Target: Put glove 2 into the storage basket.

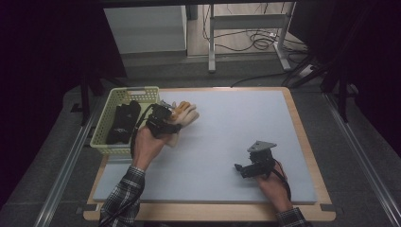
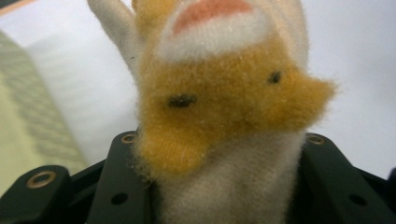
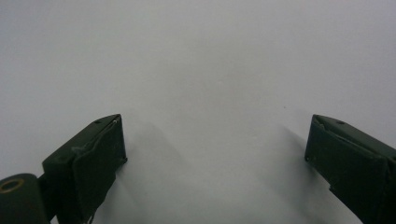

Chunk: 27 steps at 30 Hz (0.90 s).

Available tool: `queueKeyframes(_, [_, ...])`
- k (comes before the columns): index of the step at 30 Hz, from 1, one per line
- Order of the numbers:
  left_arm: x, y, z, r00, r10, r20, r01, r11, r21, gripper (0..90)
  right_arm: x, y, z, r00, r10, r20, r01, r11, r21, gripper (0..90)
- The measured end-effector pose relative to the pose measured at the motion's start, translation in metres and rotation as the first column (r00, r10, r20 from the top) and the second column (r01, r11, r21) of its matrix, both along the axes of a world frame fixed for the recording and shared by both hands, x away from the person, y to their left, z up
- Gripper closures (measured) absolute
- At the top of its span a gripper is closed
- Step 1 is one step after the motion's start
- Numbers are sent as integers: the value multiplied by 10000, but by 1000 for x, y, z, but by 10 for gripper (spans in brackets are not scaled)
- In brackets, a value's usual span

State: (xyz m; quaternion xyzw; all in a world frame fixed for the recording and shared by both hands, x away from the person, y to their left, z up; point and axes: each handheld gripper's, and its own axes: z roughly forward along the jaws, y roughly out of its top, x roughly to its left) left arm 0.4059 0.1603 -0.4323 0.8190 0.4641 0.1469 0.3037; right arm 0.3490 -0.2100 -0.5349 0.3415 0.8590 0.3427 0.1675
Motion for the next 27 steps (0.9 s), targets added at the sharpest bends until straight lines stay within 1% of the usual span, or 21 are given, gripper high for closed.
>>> queueKeyframes(4, [4,16,9,9988,483,127,-482,9988,-46,559,0,0,0,10000,0,2,0,10000,4,48])
queueKeyframes(7, [7,31,16,9965,811,211,-809,9967,-81,558,0,0,0,10000,2,13,-2,10000,10,48])
queueKeyframes(9, [8,42,20,9941,1044,308,-1045,9945,13,558,0,0,0,10000,-1,-2,1,10000,-1,48])
queueKeyframes(12, [10,54,24,9902,1345,386,-1347,9909,28,556,0,0,0,10000,-4,8,4,10000,16,48])
queueKeyframes(16, [11,73,28,9825,1793,500,-1798,9837,61,555,0,0,0,10000,-6,11,6,10000,27,48])
queueKeyframes(20, [12,91,29,9723,2270,563,-2281,9735,141,553,0,0,0,10000,-3,12,3,10000,25,48])
queueKeyframes(24, [15,107,26,9624,2664,535,-2676,9634,169,551,0,0,0,10000,-2,16,2,10000,30,48])
queueKeyframes(26, [18,114,22,9569,2867,461,-2878,9575,187,550,0,0,0,10000,-2,15,2,10000,29,48])
queueKeyframes(27, [19,117,20,9553,2927,427,-2938,9556,220,549,0,0,0,10000,-4,12,4,10000,28,48])
